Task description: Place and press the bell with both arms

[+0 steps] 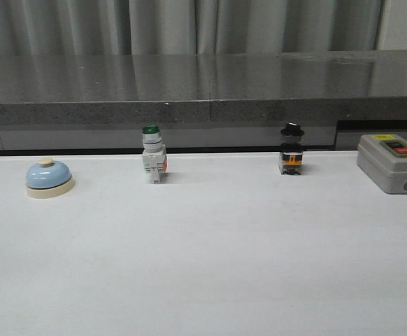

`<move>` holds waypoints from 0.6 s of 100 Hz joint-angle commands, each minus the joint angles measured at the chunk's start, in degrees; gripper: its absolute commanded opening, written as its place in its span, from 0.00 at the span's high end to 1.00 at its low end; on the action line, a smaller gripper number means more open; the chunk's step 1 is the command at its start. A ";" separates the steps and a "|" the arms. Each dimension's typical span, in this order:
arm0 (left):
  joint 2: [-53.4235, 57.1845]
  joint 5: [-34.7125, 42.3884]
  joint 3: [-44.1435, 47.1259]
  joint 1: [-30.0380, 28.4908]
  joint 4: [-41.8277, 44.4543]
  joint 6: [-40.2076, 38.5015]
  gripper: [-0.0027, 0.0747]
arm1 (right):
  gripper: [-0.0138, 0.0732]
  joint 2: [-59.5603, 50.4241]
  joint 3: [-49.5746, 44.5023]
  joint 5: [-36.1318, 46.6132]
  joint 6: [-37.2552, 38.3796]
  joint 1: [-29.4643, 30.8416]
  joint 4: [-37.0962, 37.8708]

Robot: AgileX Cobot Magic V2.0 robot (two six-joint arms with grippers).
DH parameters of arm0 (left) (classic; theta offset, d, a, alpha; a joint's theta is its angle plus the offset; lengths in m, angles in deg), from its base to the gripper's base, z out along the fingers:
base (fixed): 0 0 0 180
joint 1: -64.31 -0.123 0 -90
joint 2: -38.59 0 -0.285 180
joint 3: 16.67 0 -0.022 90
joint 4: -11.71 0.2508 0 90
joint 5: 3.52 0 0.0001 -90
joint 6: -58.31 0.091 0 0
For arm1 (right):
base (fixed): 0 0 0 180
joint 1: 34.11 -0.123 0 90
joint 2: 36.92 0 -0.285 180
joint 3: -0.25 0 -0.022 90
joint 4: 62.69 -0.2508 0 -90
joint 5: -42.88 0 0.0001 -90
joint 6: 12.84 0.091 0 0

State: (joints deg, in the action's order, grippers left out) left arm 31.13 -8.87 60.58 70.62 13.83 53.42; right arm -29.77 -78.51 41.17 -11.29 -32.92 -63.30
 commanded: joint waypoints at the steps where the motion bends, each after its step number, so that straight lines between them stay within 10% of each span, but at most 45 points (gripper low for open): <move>1: 1.72 4.40 2.46 -0.11 0.00 -0.15 0.99 | 0.91 -0.75 0.92 4.61 -0.16 0.24 0.61; 60: 0.99 3.25 -1.87 -0.11 -2.48 -0.15 0.99 | 0.91 -0.75 0.92 4.61 -0.16 0.24 0.61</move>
State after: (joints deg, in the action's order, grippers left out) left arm 31.13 -8.99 60.47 70.62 12.66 53.42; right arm -29.77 -78.51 41.17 -11.29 -32.92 -63.30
